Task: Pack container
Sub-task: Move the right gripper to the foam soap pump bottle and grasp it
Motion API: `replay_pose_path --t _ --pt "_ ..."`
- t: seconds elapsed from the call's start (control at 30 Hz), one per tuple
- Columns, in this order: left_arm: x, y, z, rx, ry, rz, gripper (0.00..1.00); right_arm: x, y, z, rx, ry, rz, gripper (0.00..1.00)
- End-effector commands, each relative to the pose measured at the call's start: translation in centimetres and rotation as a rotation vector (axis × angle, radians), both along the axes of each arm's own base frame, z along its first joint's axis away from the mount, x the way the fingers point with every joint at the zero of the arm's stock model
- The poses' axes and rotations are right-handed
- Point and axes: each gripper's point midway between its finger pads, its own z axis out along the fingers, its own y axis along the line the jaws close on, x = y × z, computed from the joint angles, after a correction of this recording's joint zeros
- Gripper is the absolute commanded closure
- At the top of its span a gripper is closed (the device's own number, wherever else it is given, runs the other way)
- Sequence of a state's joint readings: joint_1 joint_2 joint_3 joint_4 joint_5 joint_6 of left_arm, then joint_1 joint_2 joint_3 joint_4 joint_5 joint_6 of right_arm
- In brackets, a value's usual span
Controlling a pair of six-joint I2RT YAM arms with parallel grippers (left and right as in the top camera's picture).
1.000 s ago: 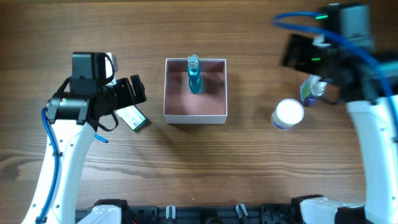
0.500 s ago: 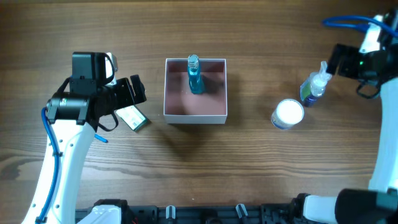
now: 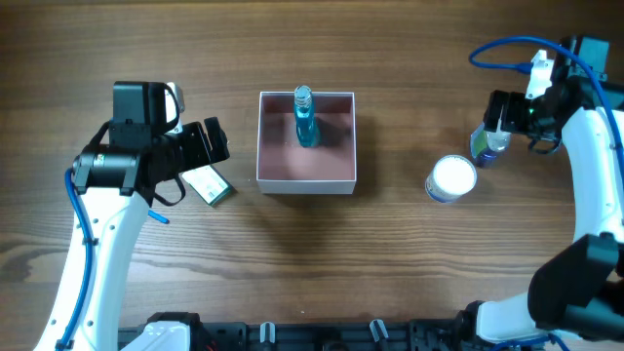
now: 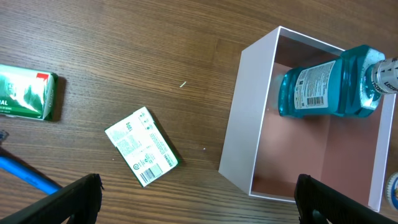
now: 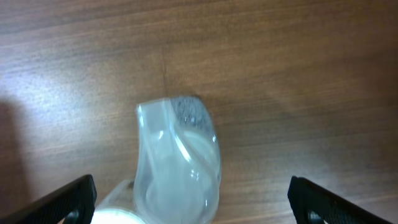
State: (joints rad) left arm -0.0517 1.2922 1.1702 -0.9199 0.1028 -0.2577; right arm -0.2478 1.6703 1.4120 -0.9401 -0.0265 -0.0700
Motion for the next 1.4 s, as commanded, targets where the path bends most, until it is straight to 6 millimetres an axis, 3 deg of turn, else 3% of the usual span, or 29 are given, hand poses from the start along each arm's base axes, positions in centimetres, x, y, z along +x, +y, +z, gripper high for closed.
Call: replay_pose_path --t 0.0,0.27,0.57,0.73,0.87,1.37 --pt "0.4 -0.4 0.6 -0.018 -0.014 0.0 0.0 0.2 0.1 -1.6 0.012 0.03 0.019 0.0" --pt "0.4 -0.4 0.6 -0.018 -0.013 0.0 0.0 0.6 -0.4 -3.9 0.007 0.078 0.014 0.0" --pt "0.4 -0.4 0.6 -0.018 -0.013 0.0 0.0 1.3 -0.6 -4.5 0.005 0.066 0.011 0.01" --pt "0.4 -0.4 0.6 -0.018 -0.013 0.0 0.0 1.4 -0.6 -4.5 0.005 0.064 0.01 0.18" --pt "0.4 -0.4 0.6 -0.018 -0.013 0.0 0.0 1.4 -0.6 -4.5 0.004 0.065 0.009 0.24" --pt "0.4 -0.4 0.6 -0.018 -0.013 0.0 0.0 1.3 -0.6 -4.6 0.005 0.072 0.0 0.32"
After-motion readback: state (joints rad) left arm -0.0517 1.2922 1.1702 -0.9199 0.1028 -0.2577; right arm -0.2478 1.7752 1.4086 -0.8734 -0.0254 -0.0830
